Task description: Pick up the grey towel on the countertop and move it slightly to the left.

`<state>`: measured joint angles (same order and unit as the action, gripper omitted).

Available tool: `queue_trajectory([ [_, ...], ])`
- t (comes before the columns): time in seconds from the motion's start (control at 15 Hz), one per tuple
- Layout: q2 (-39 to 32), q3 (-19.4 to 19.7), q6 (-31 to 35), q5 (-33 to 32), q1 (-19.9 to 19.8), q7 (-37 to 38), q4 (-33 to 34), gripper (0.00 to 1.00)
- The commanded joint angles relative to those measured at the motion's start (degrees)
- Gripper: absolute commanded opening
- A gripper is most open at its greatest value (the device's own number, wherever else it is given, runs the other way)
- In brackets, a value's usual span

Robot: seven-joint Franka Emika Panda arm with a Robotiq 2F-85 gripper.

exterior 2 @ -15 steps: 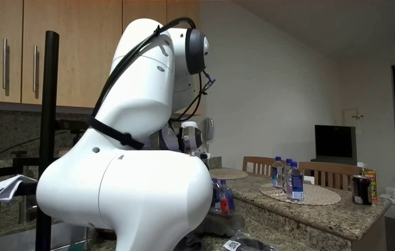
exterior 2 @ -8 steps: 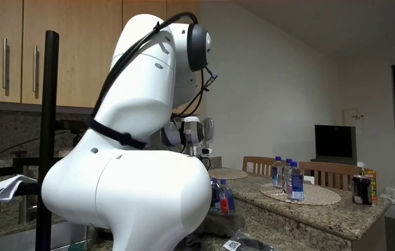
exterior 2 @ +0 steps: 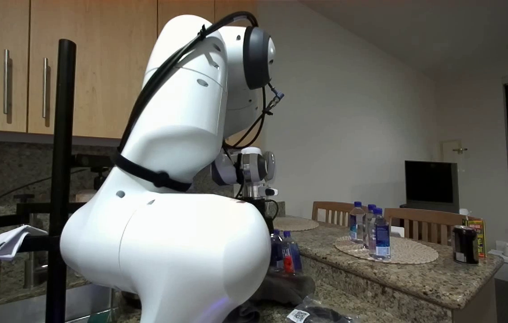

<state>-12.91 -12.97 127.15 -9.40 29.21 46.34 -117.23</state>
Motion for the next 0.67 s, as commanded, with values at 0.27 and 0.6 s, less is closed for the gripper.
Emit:
queue_trajectory([
  [0.27, 0.36, -1.39, -0.22, -0.22, -2.48, -2.22, 0.16, 1.0],
  [0.6, 0.36, -1.6, -0.22, -0.21, -2.42, -2.23, 0.15, 1.0],
])
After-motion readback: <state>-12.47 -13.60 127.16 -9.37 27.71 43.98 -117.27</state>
